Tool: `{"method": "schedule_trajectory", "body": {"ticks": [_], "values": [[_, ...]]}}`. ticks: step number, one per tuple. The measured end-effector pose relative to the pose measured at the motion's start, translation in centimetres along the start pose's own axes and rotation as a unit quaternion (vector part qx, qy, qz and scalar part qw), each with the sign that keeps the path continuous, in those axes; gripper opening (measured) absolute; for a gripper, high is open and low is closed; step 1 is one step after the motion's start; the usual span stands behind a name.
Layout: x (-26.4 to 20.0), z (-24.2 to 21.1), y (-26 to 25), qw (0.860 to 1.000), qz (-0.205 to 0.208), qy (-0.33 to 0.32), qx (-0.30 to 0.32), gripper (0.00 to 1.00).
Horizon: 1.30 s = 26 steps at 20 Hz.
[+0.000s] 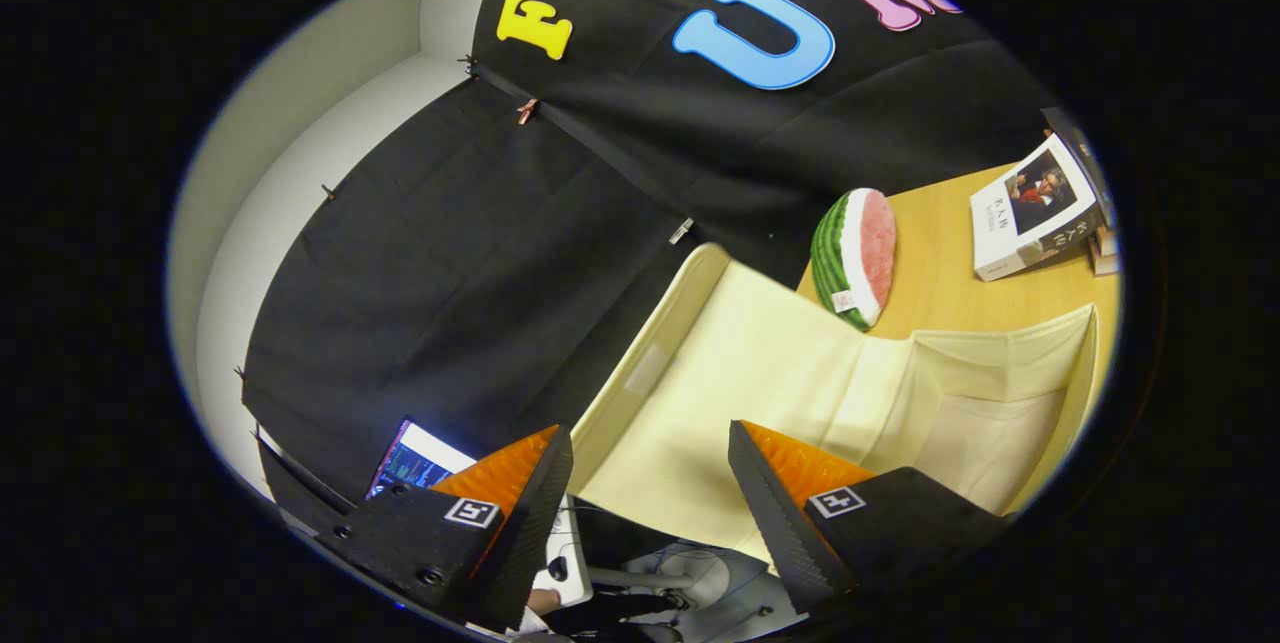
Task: Open the storage box then place both shoes into the box .Put the left shoe in first, then the right shoe, with the right side of both shoes facing outward in a uniform manner.
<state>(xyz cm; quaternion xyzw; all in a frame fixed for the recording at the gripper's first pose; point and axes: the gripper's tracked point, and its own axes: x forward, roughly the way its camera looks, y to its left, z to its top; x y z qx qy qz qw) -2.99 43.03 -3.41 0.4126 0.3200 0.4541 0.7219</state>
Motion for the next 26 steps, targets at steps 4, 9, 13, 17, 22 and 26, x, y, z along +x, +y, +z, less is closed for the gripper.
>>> {"method": "schedule_trajectory", "body": {"ticks": [4, 9, 13, 17, 22, 26], "values": [[-4.5, 1.9, -4.3, 0.995, -0.081, -0.045, -0.043, 0.96], [-14.8, 4.1, -12.3, 0.959, -0.246, -0.090, -0.112, 0.96], [-23.4, 2.7, -18.6, 0.920, -0.355, -0.086, -0.146, 0.96], [-29.7, -2.2, -23.8, 0.891, -0.426, -0.033, -0.152, 0.96], [-32.5, -7.5, -29.9, 0.872, -0.473, 0.018, -0.123, 0.94], [-32.3, -10.4, -34.4, 0.857, -0.496, 0.055, -0.125, 0.87]]}}
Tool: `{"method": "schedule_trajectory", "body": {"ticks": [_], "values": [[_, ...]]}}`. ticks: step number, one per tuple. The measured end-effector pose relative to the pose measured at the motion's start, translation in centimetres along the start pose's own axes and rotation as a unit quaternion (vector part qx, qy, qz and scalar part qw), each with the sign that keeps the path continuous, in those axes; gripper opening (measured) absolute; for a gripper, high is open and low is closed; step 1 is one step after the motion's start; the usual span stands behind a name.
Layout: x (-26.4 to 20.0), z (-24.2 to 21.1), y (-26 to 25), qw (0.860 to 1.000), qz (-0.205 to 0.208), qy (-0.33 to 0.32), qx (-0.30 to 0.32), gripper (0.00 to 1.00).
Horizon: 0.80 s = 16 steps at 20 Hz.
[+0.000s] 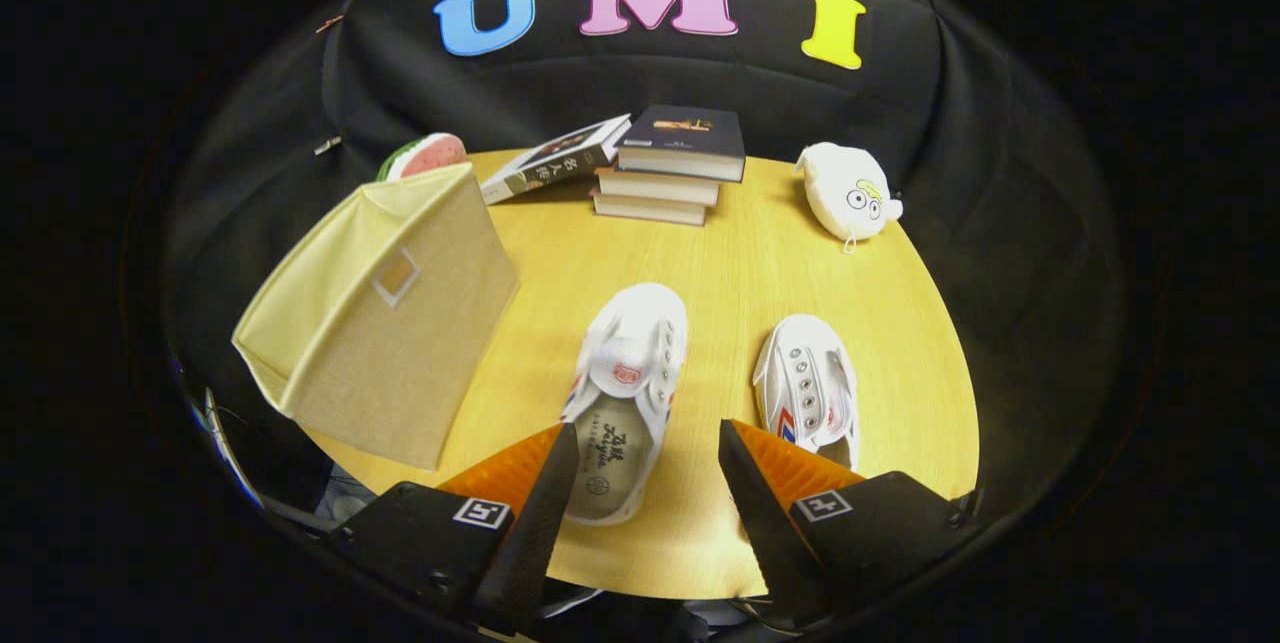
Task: Open the storage box then place both shoes into the box .Put the left shoe in first, then the right shoe, with the right side of both shoes facing outward in a uniform manner.
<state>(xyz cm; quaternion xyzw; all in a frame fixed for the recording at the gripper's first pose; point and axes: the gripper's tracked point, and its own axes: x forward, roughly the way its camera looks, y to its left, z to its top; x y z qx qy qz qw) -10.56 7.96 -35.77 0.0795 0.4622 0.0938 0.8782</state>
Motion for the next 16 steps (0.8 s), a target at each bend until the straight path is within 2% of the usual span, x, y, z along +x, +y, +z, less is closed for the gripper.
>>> {"method": "schedule_trajectory", "body": {"ticks": [2, 4, 6, 8, 9, 10, 11, 12, 16], "values": [[2.3, -0.5, -0.4, 1.000, -0.007, 0.008, -0.007, 0.87], [4.6, -0.4, -0.6, 1.000, -0.014, 0.007, -0.003, 0.79], [7.2, -0.2, -1.2, 1.000, -0.026, 0.003, 0.010, 0.78], [9.3, 0.8, -1.2, 0.999, -0.029, -0.011, 0.044, 0.64], [10.1, 1.2, -1.0, 0.998, -0.029, -0.015, 0.060, 0.54], [10.2, 1.8, -1.3, 0.997, -0.039, -0.026, 0.063, 0.30], [10.3, 2.3, -1.6, 0.996, -0.047, -0.037, 0.065, 0.25], [10.0, 2.2, -1.3, 0.996, -0.045, -0.037, 0.066, 0.08], [8.5, 2.1, -0.9, 0.996, -0.048, -0.037, 0.061, 0.06]]}}
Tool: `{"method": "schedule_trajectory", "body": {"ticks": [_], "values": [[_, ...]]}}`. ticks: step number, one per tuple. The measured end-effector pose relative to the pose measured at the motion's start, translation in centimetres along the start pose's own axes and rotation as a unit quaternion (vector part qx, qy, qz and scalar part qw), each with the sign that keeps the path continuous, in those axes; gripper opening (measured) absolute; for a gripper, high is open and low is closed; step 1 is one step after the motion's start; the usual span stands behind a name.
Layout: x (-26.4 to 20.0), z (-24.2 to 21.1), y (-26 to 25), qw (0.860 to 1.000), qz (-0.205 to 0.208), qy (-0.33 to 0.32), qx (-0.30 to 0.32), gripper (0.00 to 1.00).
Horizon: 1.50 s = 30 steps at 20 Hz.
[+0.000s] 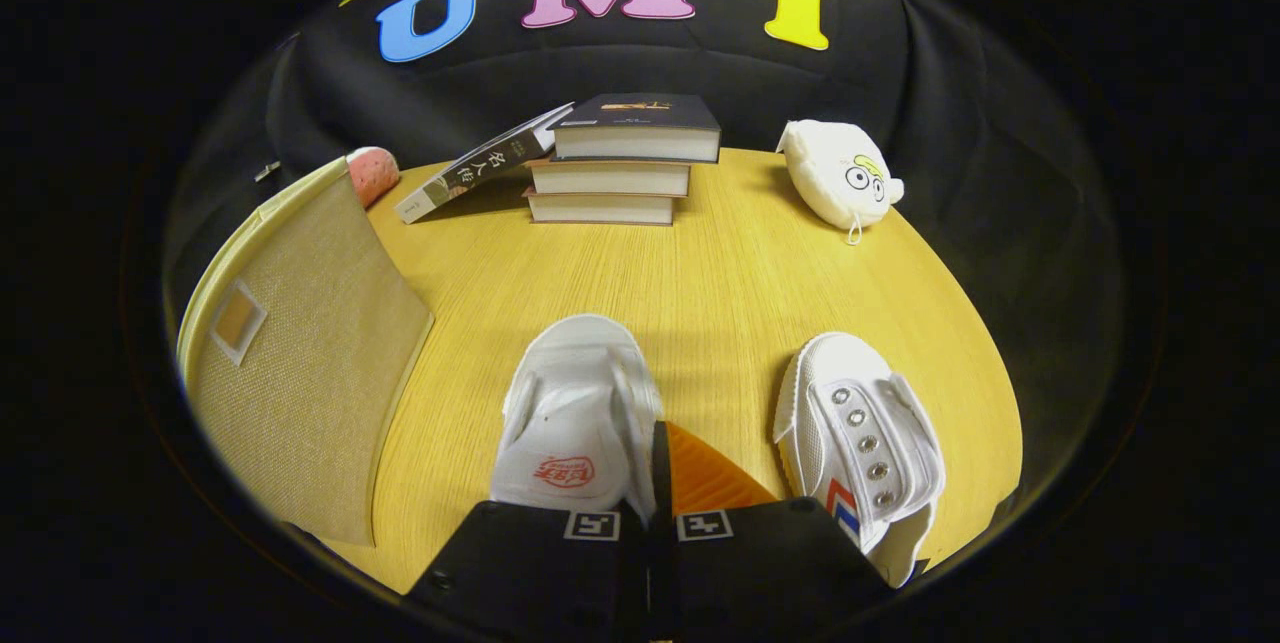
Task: Open the storage box then place both shoes into the box .Put the left shoe in first, then the right shoe, with the right side of both shoes facing outward in a uniform manner.
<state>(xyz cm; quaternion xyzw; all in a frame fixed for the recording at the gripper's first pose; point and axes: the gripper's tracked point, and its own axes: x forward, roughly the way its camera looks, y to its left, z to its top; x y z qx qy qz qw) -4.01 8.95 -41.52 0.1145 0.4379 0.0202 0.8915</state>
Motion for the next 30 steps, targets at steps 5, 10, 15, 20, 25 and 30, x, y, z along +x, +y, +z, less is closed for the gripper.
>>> {"method": "schedule_trajectory", "body": {"ticks": [5, 10, 15, 20, 25, 30], "values": [[-3.6, 2.2, 0.5, 0.998, 0.014, -0.020, 0.053, 0.06], [-8.2, 6.8, 2.3, 0.996, 0.028, -0.048, 0.075, 0.06], [-12.6, 11.4, 7.4, 0.991, 0.071, -0.056, 0.098, 0.06], [-14.1, 13.0, 15.3, 0.989, 0.118, -0.016, 0.088, 0.06], [-12.9, 11.4, 22.4, 0.982, 0.138, 0.056, 0.113, 0.06], [-9.9, 8.9, 26.1, 0.979, 0.104, 0.127, 0.121, 0.06]]}}
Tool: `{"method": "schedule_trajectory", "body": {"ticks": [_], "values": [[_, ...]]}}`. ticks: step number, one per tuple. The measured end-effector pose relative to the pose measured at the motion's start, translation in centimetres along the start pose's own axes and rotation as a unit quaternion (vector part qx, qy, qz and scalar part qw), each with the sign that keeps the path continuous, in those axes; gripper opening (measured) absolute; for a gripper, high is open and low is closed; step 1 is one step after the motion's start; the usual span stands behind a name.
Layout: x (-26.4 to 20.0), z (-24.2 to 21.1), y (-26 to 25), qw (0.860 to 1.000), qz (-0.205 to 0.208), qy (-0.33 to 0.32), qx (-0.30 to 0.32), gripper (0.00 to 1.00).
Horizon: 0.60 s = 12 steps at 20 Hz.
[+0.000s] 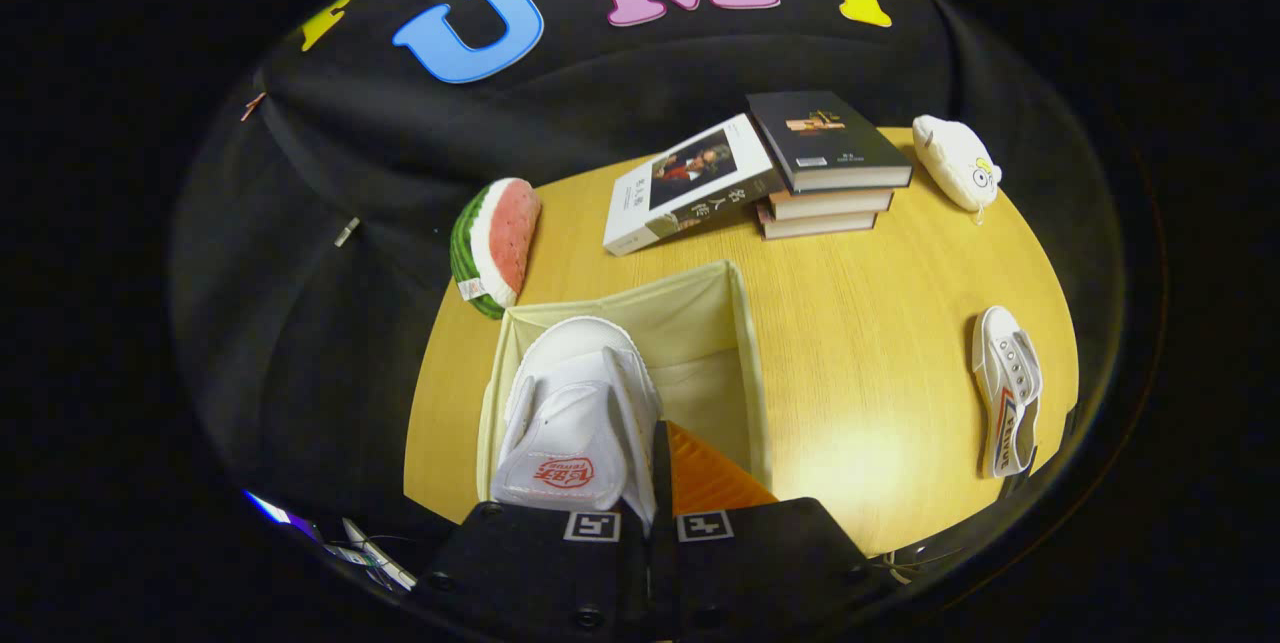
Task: Open the storage box then place both shoes into the box .Put the left shoe in first, then the right shoe, with the right side of both shoes facing outward in a uniform manner.
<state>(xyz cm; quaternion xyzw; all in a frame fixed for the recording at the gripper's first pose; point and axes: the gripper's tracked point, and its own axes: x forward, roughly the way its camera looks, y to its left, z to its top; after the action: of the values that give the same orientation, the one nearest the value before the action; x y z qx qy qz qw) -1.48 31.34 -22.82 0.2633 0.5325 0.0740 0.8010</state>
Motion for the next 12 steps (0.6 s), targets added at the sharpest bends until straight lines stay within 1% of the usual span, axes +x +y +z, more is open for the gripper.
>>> {"method": "schedule_trajectory", "body": {"ticks": [3, 6, 9, 12], "values": [[2.3, -0.4, 0.5, 0.999, -0.023, 0.026, 0.015, 0.06], [3.9, -0.8, 0.9, 0.998, -0.051, 0.032, 0.034, 0.06], [5.0, -0.4, 1.9, 0.997, -0.064, 0.017, 0.045, 0.06], [6.0, -0.4, 2.2, 0.996, -0.081, -0.004, 0.033, 0.08]]}}
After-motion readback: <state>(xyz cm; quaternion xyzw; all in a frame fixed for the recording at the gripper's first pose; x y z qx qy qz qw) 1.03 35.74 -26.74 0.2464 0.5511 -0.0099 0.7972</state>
